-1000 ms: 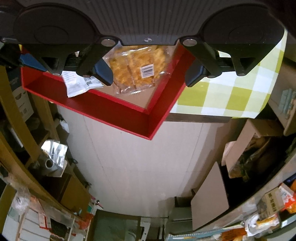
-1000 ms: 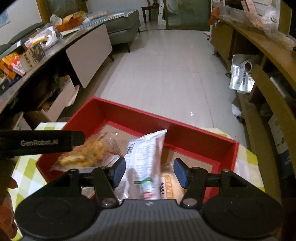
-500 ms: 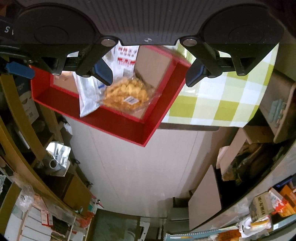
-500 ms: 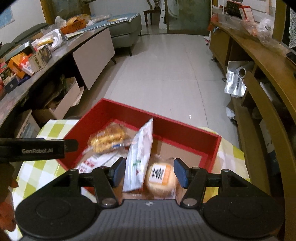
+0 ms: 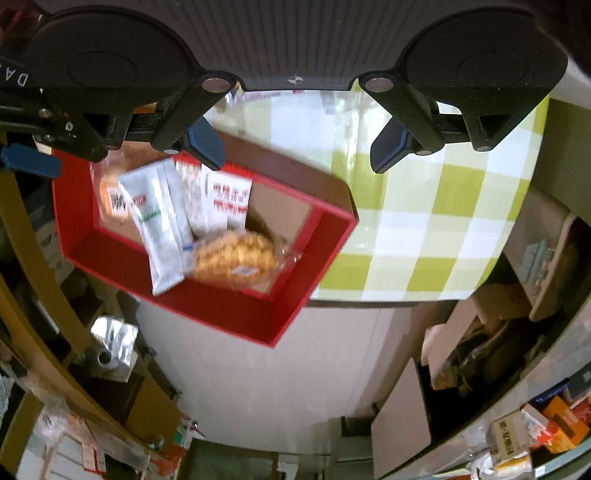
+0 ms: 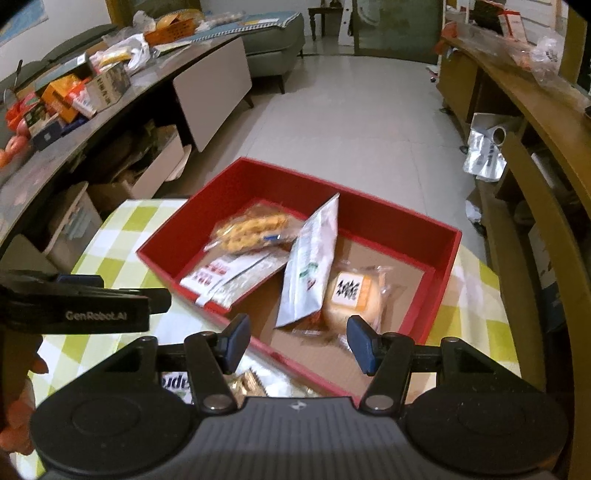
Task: Organize snacks
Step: 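Withdraw both open grippers from the tray back toward the snack pile, then grasp the red Trolli bag with the right gripper while the left grasps the white jujube packet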
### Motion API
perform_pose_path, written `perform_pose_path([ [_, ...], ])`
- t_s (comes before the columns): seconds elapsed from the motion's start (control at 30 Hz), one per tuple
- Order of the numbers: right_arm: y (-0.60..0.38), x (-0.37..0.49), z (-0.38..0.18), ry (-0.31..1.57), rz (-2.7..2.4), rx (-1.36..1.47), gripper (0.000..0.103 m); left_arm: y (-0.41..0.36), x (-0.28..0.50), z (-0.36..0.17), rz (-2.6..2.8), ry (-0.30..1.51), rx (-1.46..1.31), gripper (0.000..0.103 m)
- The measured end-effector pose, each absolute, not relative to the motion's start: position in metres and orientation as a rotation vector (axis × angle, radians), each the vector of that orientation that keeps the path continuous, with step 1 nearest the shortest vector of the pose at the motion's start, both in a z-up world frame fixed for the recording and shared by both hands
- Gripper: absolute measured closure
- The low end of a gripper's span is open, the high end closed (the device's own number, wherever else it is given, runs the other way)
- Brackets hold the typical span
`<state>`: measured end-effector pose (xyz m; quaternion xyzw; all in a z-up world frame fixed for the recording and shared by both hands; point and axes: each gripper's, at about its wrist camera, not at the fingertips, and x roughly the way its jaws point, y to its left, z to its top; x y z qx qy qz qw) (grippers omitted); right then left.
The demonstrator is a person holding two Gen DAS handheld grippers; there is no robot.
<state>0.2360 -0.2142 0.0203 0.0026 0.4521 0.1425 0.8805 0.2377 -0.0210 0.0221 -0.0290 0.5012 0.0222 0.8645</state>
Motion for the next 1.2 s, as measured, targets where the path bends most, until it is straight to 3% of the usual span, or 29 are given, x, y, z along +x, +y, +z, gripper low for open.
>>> perform_pose_path([
  [0.83,-0.165,0.158,-0.021,1.095,0.464,-0.149,0.038,0.010,0.150,-0.001,0.067,1.206,-0.083,0.013],
  [1.2,-0.177,0.154,-0.026,1.130,0.429,-0.158,0.038,-0.031,0.098,-0.021,-0.014,1.299,-0.071,0.013],
])
